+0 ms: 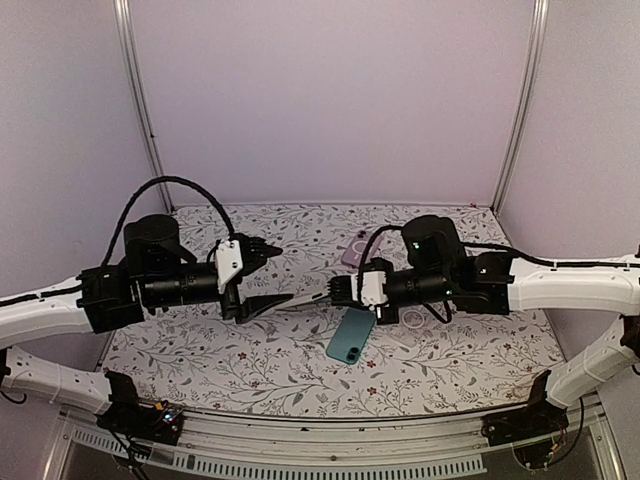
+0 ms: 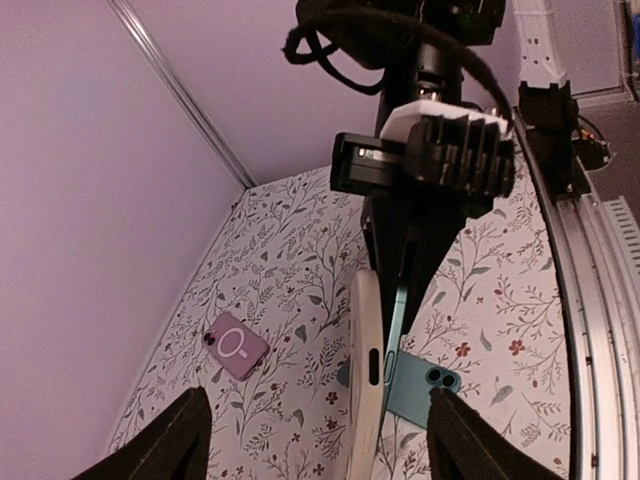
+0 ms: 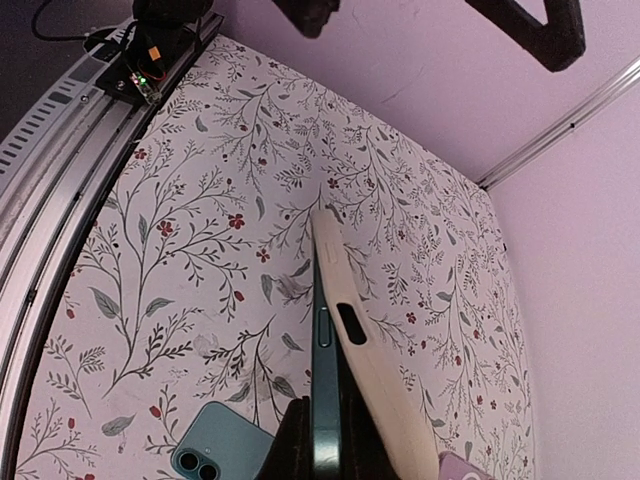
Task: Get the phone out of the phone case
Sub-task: Remove the phone case from the phone.
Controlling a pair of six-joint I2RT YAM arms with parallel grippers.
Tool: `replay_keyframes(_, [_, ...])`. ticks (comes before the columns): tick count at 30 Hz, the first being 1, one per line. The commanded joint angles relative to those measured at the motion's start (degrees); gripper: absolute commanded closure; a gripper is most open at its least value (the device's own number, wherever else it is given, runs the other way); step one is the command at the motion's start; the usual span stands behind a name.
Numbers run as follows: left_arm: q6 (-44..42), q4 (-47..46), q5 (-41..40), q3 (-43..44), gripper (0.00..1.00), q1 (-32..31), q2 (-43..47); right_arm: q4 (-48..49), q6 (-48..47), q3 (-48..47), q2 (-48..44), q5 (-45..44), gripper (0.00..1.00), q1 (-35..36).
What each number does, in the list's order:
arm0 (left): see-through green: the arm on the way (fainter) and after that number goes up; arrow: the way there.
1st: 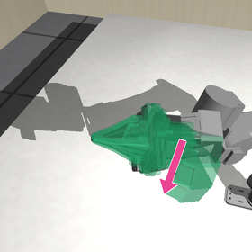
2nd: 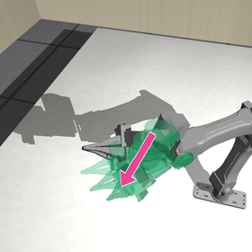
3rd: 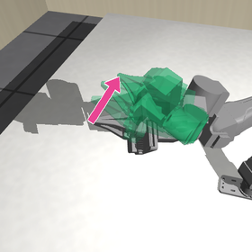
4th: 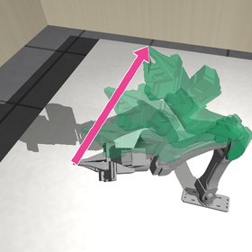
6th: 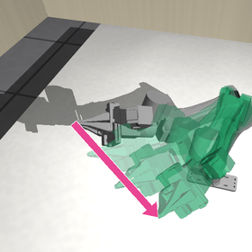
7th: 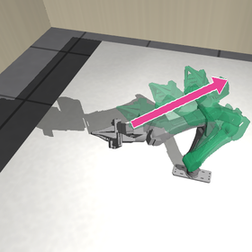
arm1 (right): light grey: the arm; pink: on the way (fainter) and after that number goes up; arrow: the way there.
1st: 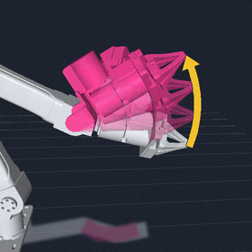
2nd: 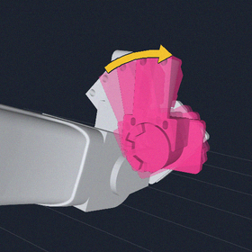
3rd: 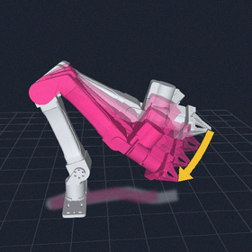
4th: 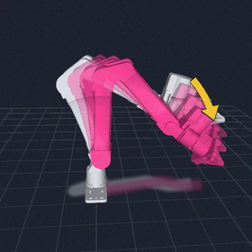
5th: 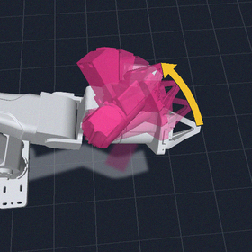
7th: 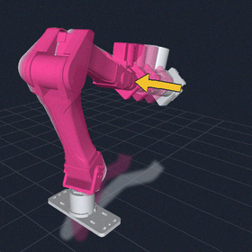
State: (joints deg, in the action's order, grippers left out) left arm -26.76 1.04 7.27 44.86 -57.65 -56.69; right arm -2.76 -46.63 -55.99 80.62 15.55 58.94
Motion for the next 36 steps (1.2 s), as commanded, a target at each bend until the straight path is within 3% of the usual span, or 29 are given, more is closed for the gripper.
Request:
replay_keyframes(1, [8.24,-3.21,9.72,3.59,0.27,1.39,-2.63,3.33,-1.28,-0.13,-2.58,0.46,1.0,1.39])
replay_keyframes(15, [16.03,-2.44,15.73,8.22,0.41,1.57,-15.33,3.88,-3.89,-2.32,-1.25,-1.84,1.0,5.09])
replay_keyframes(20, [15.55,-1.23,14.4,8.84,0.48,1.45,-16.9,4.36,-4.52,-2.79,-1.49,-2.7,1.0,5.93])
replay_keyframes(33, [12.28,4.84,8.51,9.59,0.54,0.33,-19.29,5.28,-5.14,-2.08,-3.47,-4.78,1.0,6.39])
replay_keyframes(36, [11.45,4.82,4.81,9.63,0.66,-0.28,-19.82,5.71,-4.72,-1.47,-4.3,-4.34,1.0,6.57])
